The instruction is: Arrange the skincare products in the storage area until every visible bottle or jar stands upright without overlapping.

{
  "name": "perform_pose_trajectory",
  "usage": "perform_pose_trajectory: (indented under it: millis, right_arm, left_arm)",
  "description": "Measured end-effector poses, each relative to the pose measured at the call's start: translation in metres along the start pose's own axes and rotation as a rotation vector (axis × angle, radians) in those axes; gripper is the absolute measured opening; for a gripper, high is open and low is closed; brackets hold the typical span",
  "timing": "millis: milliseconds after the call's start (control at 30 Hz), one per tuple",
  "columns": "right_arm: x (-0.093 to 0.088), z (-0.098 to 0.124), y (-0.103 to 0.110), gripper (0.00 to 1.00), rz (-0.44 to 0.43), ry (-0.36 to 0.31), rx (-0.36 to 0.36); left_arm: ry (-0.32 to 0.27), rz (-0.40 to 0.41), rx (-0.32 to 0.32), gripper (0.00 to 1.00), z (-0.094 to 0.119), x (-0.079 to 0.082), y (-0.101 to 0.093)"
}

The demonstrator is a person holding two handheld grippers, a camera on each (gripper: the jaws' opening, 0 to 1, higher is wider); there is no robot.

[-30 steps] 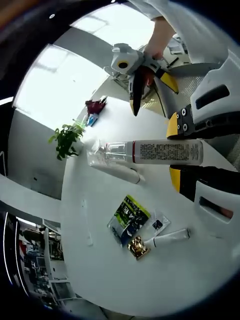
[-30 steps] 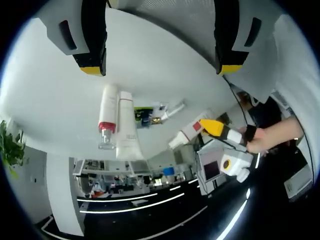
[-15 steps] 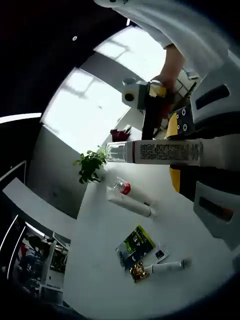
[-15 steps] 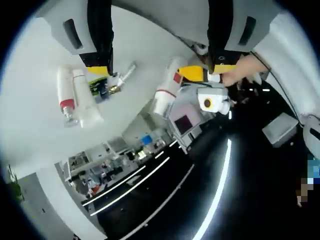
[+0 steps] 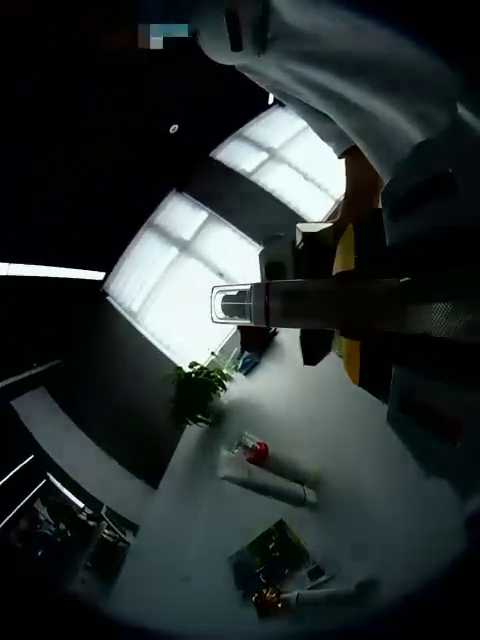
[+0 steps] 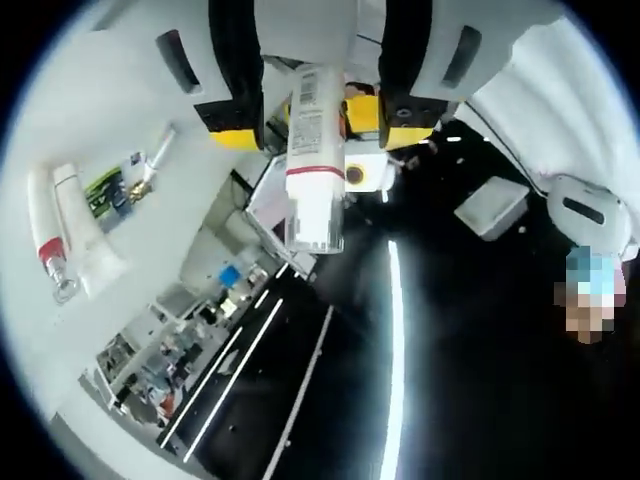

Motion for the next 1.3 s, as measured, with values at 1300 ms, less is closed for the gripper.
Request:
perform_pose_trajectory:
  millis: [1300]
  right_arm:
    - [0.015, 0.015, -0.032, 0.19, 0.124, 0.132, 0.074]
  left_arm:
    - [0.073, 0.021, 0.048, 0.35, -0.024, -0.001, 0.01]
Point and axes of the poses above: the point that each gripper's makers call its tool centre point, and the gripper's own axes: z roughly backward along the fingers, y roughly to its left, x roughly out of its top, the point moved 2 cm from there along z, roughly backward along the fingers, and after that the axes turned 7 degrees about -x, right-handed, at the moved point
